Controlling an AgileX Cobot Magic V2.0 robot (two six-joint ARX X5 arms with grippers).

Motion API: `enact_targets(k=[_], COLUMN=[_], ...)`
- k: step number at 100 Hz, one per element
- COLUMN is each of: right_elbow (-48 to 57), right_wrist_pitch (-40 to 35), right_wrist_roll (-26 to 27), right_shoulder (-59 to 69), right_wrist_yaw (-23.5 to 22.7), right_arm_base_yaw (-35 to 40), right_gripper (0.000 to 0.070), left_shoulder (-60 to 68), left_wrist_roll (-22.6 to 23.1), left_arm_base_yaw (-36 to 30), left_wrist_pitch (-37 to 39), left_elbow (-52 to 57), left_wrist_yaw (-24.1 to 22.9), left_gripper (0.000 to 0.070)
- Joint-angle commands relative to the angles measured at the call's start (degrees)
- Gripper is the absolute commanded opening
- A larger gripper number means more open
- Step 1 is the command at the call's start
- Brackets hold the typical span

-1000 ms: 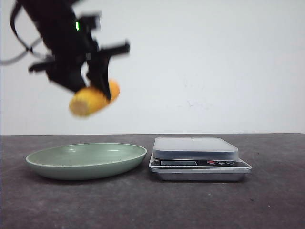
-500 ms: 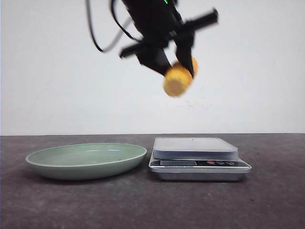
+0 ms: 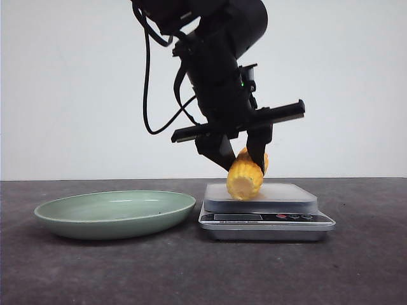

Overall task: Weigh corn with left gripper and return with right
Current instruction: 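Lower the corn onto the scale, open the left gripper and withdraw, then lower the right gripper over the corn on the scale and close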

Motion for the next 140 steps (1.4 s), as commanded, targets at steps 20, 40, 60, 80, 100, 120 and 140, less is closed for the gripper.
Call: enact_targets(k=[20,40,60,80,100,120,140], right_elbow=[1.0,1.0,1.0,1.0,1.0,1.0,1.0], right_wrist_pitch=[-0.5,-0.5,-0.5,0.3,0.3,0.9,4.3], right_wrist_roll=[-0.7,-0.7,-0.9,-0.9,-0.9,-0.7,-0.7], right_shoulder=[0.1,0.2,0.2,0.2,0.3,1.9,6.3], right_wrist_yaw=[0.0,0.1,0.2,0.2,0.0,-0.4,-1.7], right_arm_base_yaw=[0.1,0.1,0.1,0.1,0.1,0.4,3.2], right_gripper=[0.0551,0.0551,0.0551,0.0551,0.0551,0.0552,0.0553], left_shoulder=[1.7,0.4,-7.4,-23.3,-41.2,-56.8,-69.8], left_wrist_roll=[-0.3,1.2,5.2,13.0,17.8,19.3,15.8], left_arm_base_yaw=[-0.7,-0.8,-0.9,0.3,4.0,6.4,6.4], left_wrist_pitch=[0.9,0.4,0.5,0.0,-8.5,-22.8,-36.5], left_elbow=[1.3,1.3,1.7,1.7,1.7,1.7,1.5], left_wrist_yaw=[-0.2,1.3,-0.6,-4.9,-9.3,-13.9,-18.6], left_gripper=[0.0443,0.0443,0.0442,0.044,0.0435,0.0435,0.0435])
